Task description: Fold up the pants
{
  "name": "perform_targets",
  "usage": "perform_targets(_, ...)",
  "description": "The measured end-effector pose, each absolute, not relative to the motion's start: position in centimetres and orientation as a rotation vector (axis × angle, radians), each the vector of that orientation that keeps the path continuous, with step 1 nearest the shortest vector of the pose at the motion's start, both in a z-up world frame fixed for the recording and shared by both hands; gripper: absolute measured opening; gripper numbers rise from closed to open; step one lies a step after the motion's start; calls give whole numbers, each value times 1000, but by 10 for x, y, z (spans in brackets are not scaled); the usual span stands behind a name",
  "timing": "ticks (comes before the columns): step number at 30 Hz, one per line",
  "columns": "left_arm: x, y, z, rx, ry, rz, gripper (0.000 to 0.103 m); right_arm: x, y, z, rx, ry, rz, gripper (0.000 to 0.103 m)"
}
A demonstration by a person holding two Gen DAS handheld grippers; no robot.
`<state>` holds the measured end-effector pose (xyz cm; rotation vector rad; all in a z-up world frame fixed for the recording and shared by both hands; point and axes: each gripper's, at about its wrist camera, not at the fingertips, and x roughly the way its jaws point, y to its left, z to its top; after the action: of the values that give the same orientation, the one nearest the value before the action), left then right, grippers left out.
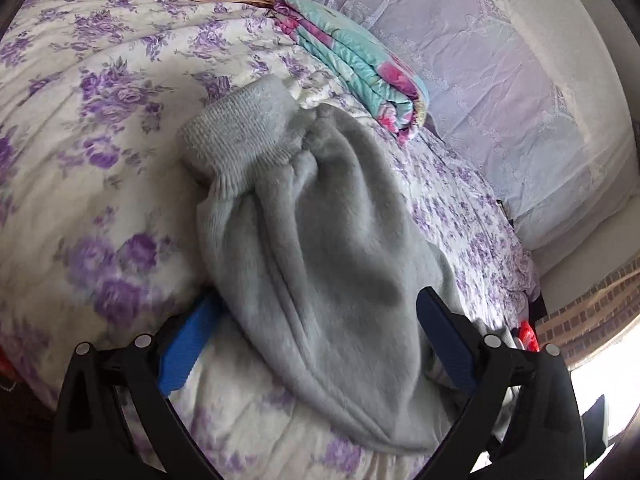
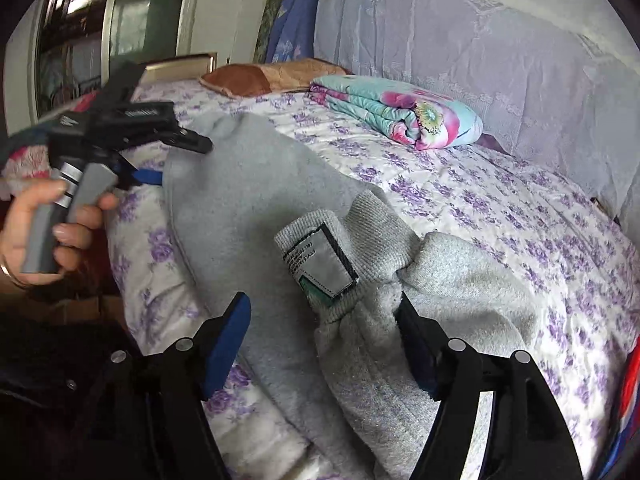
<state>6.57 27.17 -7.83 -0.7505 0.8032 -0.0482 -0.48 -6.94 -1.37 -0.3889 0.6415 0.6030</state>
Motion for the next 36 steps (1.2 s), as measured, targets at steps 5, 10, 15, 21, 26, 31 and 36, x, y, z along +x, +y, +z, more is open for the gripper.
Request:
perform_targets(5,104,270,-80,-781,764,-22,91,-12,-92,-7,-313,612,582,73)
perform_targets(10,101,271,-81,-808,750,-9,67,23,-103,-10,-217,687,581,73)
perform_targets(15,91,275,-80,-804,750,-20,66,32,-109,3,-31,732,745,73)
perform_targets(21,86,266,-68,-760,705,-19,64,69,-84,-54,-92,936,612,66)
perform_targets(26,62,219,-5,-553,595,-110,64,33,-141,11,166,685,749,66)
perform_targets(31,49,121,45,-241,582,-276,64,6,-253,51,382,478,568,80)
perform_targets(36,77,97,19,-190,755,-203,57,-12,-314,34,472,489,441,81)
